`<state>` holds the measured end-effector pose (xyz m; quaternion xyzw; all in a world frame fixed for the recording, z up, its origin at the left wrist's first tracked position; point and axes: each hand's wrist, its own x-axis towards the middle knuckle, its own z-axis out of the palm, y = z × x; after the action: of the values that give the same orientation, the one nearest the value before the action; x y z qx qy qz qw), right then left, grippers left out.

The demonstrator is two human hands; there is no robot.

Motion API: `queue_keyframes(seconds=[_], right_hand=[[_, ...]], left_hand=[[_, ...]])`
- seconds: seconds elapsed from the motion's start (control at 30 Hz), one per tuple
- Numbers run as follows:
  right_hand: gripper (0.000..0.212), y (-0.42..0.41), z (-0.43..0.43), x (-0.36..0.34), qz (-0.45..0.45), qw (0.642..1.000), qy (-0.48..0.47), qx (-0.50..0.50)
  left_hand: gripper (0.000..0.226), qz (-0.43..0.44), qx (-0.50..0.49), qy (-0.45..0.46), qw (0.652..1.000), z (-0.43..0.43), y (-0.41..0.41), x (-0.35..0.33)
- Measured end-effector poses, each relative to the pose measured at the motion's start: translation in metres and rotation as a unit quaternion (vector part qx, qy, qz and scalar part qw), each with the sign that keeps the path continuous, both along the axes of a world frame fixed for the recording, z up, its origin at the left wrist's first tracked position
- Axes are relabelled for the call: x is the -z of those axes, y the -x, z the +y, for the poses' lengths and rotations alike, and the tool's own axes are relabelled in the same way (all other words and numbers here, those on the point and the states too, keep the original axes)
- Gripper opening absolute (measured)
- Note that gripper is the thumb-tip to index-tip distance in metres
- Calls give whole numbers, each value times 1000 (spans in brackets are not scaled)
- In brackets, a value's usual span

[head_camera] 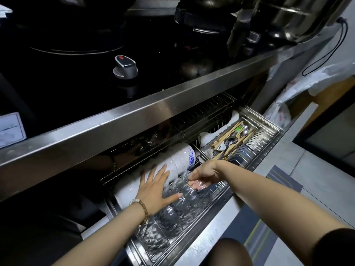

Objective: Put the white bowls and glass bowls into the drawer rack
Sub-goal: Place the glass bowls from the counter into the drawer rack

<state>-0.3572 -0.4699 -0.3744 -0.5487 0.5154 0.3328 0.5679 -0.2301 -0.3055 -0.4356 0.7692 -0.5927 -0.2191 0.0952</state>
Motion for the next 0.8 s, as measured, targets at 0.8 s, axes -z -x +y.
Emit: queue_keyframes(seconds=[0.8], right_hand=[[27,61,86,-177,-363,815,451,31]], left_hand=[[37,232,-33,212,949,44,16,-188]])
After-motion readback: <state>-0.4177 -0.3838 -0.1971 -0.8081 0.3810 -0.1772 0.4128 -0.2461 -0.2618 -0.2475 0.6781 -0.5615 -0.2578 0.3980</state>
